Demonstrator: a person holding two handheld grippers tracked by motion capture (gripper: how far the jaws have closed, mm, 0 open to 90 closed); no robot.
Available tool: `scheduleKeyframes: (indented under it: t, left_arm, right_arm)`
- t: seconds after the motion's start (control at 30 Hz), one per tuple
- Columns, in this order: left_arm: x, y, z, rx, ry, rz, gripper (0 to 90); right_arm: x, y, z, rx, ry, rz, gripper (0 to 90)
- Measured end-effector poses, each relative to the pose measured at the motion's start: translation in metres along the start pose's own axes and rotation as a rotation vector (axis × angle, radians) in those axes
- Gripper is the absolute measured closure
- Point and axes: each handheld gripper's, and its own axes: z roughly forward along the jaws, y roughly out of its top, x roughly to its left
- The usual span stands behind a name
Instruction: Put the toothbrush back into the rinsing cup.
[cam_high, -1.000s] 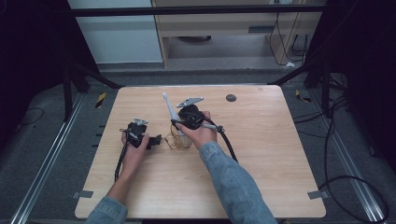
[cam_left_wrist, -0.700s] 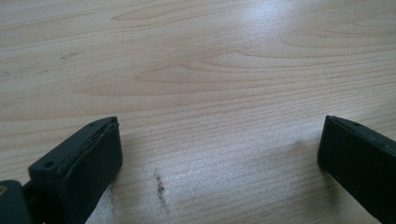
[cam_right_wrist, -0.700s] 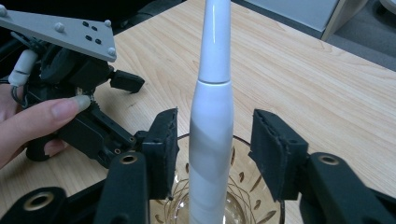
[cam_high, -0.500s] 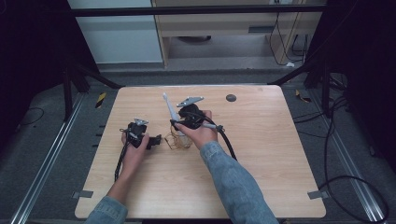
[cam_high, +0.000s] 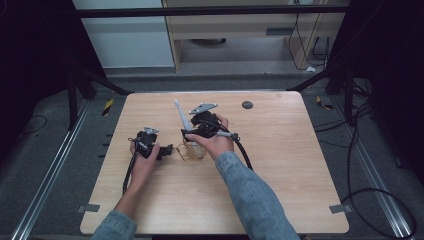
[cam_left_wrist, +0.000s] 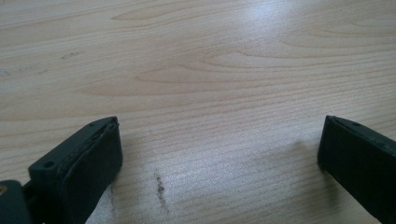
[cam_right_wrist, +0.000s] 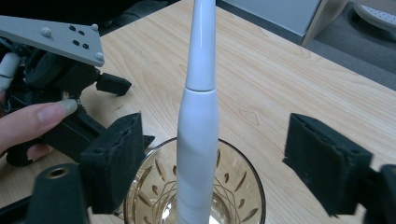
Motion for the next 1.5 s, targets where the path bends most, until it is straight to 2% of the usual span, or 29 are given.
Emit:
scheduleKeyframes:
  t: [0.23,0.5,0.83,1.2,1.5]
  left_arm:
    - [0.000,0.000,0.000,0.000,0.000,0.001,0.0]
    - [0.000,0.000,0.000,0.000,-0.002,0.002,0.0]
    - [0.000,0.001,0.000,0.000,-0.003,0.003,0.0]
    - [0.000,0.001,0.001,0.000,-0.003,0.002,0.0]
    - [0.000,0.001,0.000,0.003,-0.003,0.006,0.0]
  right_arm:
    - [0.000,0.001,-0.005,0.011,0.006,-0.009,11.9]
    - [-0.005,0.001,-0.012,0.018,0.017,-0.004,10.4]
    - [-0.013,0.003,-0.025,0.034,-0.007,-0.016,10.6]
    - [-0.033,-0.002,-0.042,0.041,-0.041,0.040,10.1]
    - [-0.048,-0.005,-0.055,0.041,-0.071,0.065,8.8]
